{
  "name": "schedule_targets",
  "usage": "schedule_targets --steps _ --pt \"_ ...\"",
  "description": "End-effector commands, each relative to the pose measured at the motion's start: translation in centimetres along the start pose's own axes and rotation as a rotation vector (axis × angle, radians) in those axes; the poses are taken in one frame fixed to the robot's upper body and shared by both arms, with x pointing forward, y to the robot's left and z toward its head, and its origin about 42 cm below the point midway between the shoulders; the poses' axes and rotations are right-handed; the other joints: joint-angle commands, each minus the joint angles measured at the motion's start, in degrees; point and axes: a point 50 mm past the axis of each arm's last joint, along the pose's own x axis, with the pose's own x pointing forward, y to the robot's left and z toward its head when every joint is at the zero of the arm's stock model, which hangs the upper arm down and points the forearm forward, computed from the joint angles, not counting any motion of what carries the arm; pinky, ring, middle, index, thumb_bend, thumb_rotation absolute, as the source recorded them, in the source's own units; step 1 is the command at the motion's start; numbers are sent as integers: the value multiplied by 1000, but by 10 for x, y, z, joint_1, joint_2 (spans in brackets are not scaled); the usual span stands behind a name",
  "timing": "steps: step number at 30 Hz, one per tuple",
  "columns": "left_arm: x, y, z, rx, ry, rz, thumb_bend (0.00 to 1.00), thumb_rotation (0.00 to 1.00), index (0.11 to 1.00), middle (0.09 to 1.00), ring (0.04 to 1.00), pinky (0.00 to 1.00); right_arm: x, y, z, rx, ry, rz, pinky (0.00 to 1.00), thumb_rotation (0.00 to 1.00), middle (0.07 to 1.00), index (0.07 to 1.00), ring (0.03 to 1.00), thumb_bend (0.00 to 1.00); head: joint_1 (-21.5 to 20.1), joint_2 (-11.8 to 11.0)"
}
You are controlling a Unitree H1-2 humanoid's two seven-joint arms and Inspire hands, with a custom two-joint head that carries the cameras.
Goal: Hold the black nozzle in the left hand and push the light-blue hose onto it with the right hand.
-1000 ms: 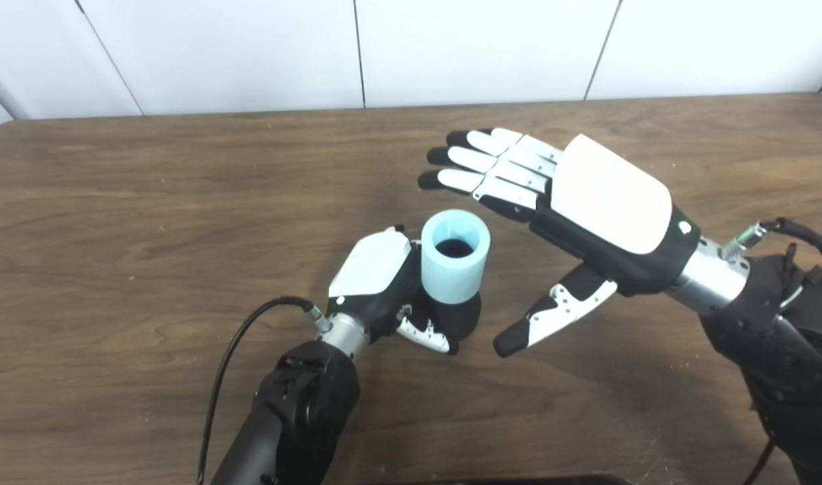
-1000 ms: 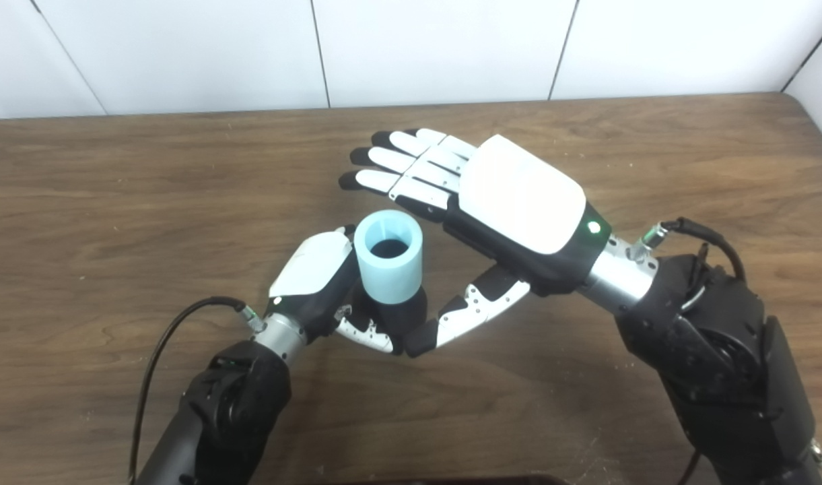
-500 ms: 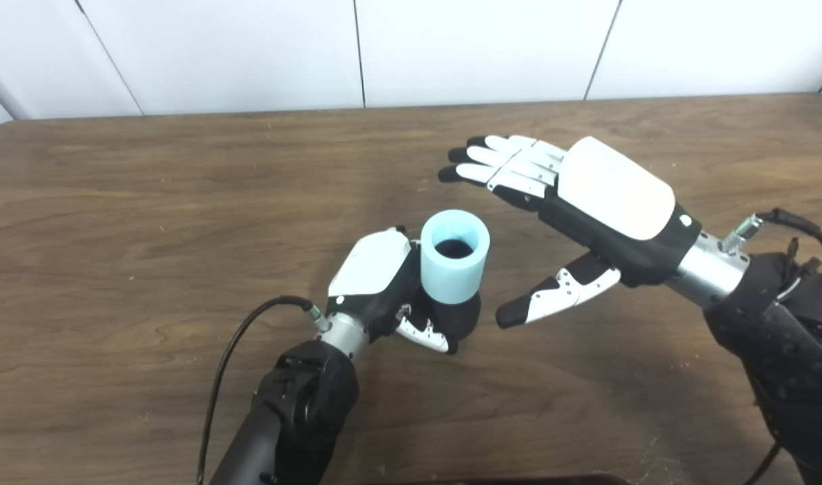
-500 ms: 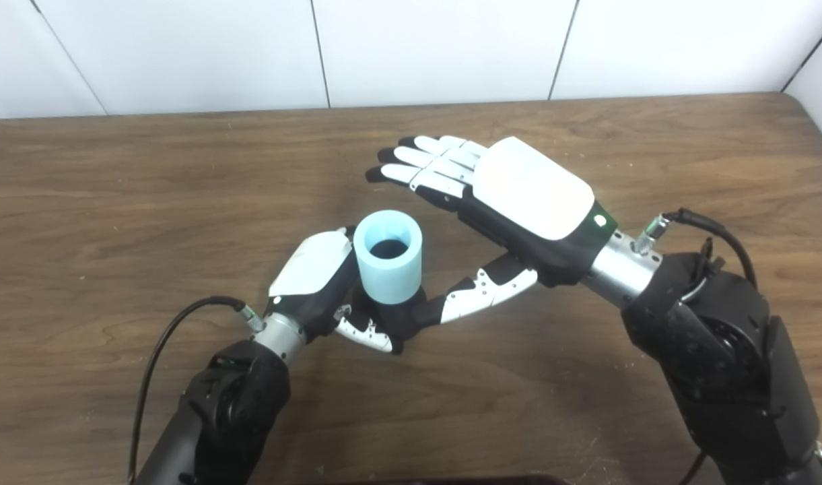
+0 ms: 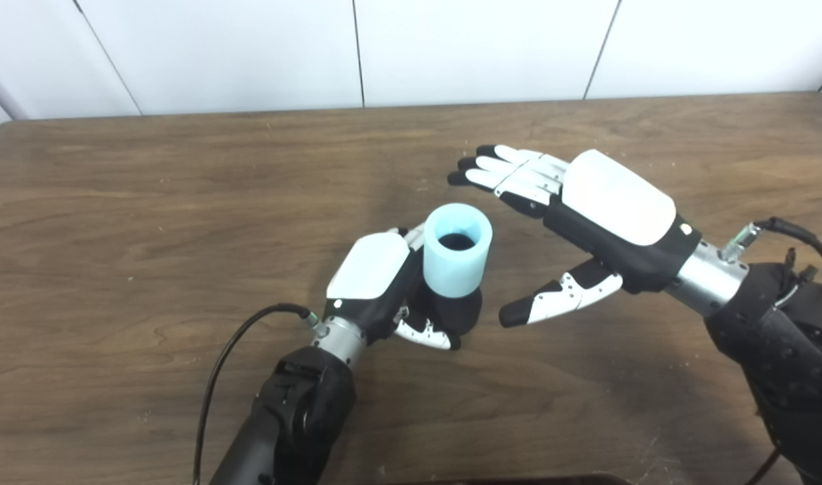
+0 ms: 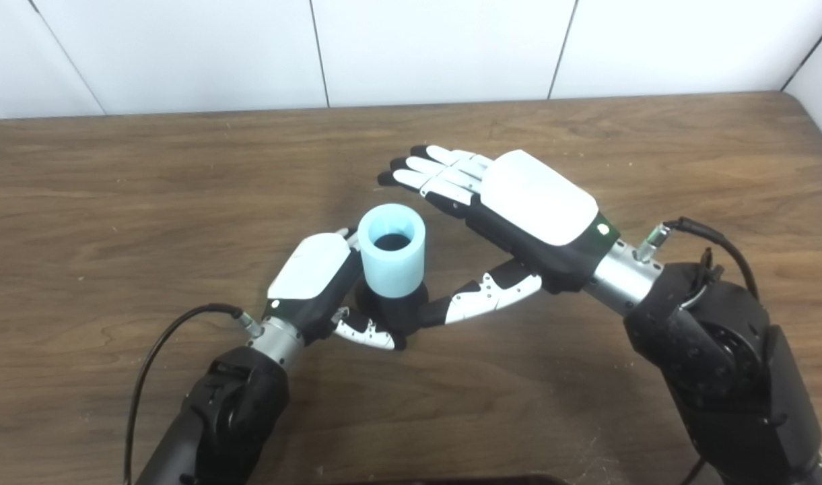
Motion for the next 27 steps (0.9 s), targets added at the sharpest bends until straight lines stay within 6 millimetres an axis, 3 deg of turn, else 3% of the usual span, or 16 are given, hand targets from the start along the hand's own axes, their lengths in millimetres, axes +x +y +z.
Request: schedule_targets --steps 1,11,18,27 --pt "4 16 3 33 -32 55 915 223 931 997 986 999 0 -11 3 -21 -16 -58 916 896 953 936 981 521 1 1" --pt "2 28 -3 57 -20 67 957 298 921 992 987 1000 -2 -8 1 -13 -9 -59 916 896 951 937 981 520 2 1" --pt "-4 53 -11 13 -11 76 997 363 938 991 987 1000 -3 -11 -5 -2 14 -69 916 894 945 940 978 517 6 1" --pt "-16 79 -20 -61 -34 99 1000 410 995 1000 1000 1000 -4 -10 -4 52 55 -94 797 883 943 943 975 513 5 1"
